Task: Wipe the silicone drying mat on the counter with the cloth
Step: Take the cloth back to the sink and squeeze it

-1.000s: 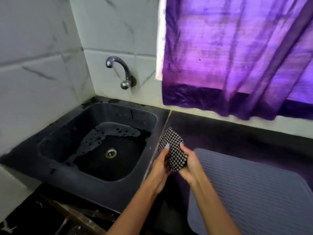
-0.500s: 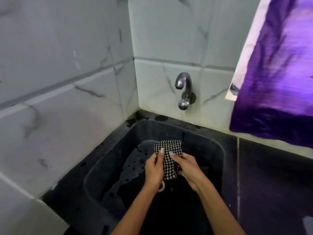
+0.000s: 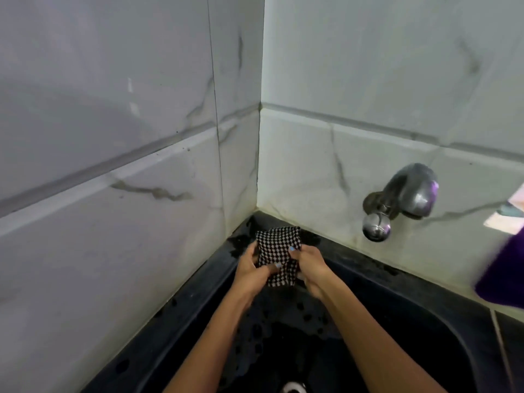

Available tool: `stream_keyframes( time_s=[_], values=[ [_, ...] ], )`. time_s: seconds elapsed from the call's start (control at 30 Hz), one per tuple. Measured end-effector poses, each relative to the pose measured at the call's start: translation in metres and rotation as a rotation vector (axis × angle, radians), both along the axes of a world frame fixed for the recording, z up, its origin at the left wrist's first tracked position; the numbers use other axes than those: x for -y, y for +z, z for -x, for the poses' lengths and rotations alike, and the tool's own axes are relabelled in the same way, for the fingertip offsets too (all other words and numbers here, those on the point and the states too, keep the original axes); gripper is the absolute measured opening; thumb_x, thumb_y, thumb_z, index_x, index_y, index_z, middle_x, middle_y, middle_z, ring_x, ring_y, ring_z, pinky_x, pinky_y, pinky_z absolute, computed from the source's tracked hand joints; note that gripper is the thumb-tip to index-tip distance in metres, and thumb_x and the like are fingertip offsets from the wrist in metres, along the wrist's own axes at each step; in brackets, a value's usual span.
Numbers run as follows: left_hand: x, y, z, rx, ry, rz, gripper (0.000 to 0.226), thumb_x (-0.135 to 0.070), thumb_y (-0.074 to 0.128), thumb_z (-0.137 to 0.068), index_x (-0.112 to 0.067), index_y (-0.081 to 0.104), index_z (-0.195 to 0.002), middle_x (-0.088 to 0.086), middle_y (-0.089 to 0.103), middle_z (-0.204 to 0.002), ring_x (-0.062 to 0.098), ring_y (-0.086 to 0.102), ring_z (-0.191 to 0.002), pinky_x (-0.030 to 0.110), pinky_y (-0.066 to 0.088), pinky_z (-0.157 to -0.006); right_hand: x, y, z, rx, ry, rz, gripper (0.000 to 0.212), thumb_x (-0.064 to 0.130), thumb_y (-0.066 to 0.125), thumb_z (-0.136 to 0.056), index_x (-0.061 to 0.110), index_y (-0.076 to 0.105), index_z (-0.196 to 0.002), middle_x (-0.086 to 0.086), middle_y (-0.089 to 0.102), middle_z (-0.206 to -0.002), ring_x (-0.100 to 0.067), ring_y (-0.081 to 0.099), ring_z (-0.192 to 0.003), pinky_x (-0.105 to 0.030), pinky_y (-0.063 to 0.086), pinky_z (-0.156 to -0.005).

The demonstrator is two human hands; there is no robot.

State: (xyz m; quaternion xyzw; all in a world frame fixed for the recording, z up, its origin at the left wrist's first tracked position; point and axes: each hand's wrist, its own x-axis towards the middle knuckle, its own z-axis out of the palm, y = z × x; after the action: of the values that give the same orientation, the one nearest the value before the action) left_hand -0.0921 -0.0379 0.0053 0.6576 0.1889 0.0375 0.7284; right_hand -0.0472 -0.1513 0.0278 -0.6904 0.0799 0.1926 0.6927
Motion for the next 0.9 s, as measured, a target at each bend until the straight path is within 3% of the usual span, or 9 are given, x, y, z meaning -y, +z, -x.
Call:
stream_keyframes(
  time_s=[0.13,0.23,0.43,0.5,0.57,0.67,0.77,0.83,0.9],
  values=[
    [-0.021,-0.003,-0.050,0.009,0.009,-0.112,0.054,0.007,0.052,-0.084,-0.011,0.044,-0.134,0.004,0.059,-0.113,0.012,0.057,-0.095,0.018,0.049,-0.072,-0.034,-0.013,-0.058,0.086,0.008,0.109,0.034,0.001,0.036,-0.095,0.008,0.051,-0.124,-0.008,0.060,-0.118,-0.024,0.058,-0.102,-0.033,0.052,-0.078],
    [-0.031,-0.009,-0.074,0.039,0.056,-0.286,0.061,-0.009,0.054,-0.079,-0.012,0.039,-0.138,0.006,0.056,-0.126,0.013,0.053,-0.106,0.023,0.044,-0.090,-0.052,-0.025,-0.092,0.150,0.027,0.183,0.038,0.002,0.038,-0.094,0.007,0.044,-0.131,-0.011,0.056,-0.127,-0.026,0.056,-0.111,-0.038,0.050,-0.094],
    [-0.038,-0.025,-0.099,0.101,0.036,-0.665,0.072,-0.001,0.050,-0.086,-0.005,0.013,-0.148,0.015,0.032,-0.141,0.021,0.037,-0.128,0.011,0.018,-0.098,-0.063,-0.036,-0.122,0.359,0.113,0.420,0.035,-0.001,0.042,-0.090,0.001,0.049,-0.125,-0.014,0.059,-0.119,-0.016,0.054,-0.097,-0.021,0.042,-0.081],
    [-0.036,-0.028,-0.104,0.139,0.010,-0.725,0.076,-0.001,0.050,-0.088,-0.008,0.006,-0.149,0.014,0.027,-0.137,0.017,0.036,-0.122,0.011,0.018,-0.095,-0.062,-0.040,-0.125,0.466,0.122,0.525,0.033,-0.002,0.043,-0.088,0.000,0.054,-0.119,-0.014,0.062,-0.115,-0.021,0.058,-0.102,-0.023,0.043,-0.084],
    [-0.036,-0.030,-0.107,0.185,-0.011,-0.742,0.073,-0.001,0.051,-0.087,-0.009,0.013,-0.149,0.012,0.029,-0.132,0.012,0.035,-0.117,0.009,0.018,-0.094,-0.059,-0.044,-0.125,0.590,0.093,0.602,0.032,-0.002,0.044,-0.086,0.000,0.054,-0.117,-0.015,0.061,-0.114,-0.026,0.058,-0.105,-0.027,0.044,-0.087],
    [-0.037,-0.034,-0.105,0.138,-0.040,-0.813,0.059,-0.010,0.052,-0.086,-0.005,0.034,-0.142,0.016,0.033,-0.137,0.026,0.037,-0.127,0.018,0.022,-0.106,-0.056,-0.051,-0.122,0.737,0.094,0.655,0.038,-0.002,0.046,-0.087,0.002,0.044,-0.125,-0.016,0.055,-0.117,-0.026,0.054,-0.105,-0.034,0.046,-0.091],
    [-0.033,-0.039,-0.102,0.039,0.030,-1.243,0.057,-0.029,0.044,-0.080,-0.005,0.051,-0.131,0.021,0.037,-0.141,0.033,0.041,-0.119,0.042,0.041,-0.100,-0.054,-0.057,-0.121,0.914,0.113,0.925,0.036,0.001,0.054,-0.085,0.004,0.053,-0.121,-0.018,0.055,-0.114,-0.030,0.054,-0.105,-0.040,0.048,-0.090],
    [-0.031,-0.039,-0.101,0.071,0.029,-1.424,0.056,-0.028,0.041,-0.077,-0.004,0.058,-0.124,0.020,0.044,-0.141,0.034,0.048,-0.117,0.041,0.045,-0.093,-0.055,-0.057,-0.120,1.002,0.095,1.001,0.032,0.000,0.060,-0.078,0.004,0.063,-0.110,-0.018,0.060,-0.110,-0.033,0.059,-0.100,-0.040,0.051,-0.087],
    [-0.033,-0.042,-0.103,0.160,-0.031,-1.522,0.055,-0.023,0.035,-0.078,-0.001,0.059,-0.122,0.019,0.052,-0.135,0.034,0.052,-0.122,0.039,0.033,-0.104,-0.056,-0.058,-0.118,1.042,0.115,0.956,0.033,0.001,0.058,-0.078,0.002,0.065,-0.110,-0.019,0.064,-0.113,-0.035,0.063,-0.104,-0.042,0.052,-0.091]
  ],
)
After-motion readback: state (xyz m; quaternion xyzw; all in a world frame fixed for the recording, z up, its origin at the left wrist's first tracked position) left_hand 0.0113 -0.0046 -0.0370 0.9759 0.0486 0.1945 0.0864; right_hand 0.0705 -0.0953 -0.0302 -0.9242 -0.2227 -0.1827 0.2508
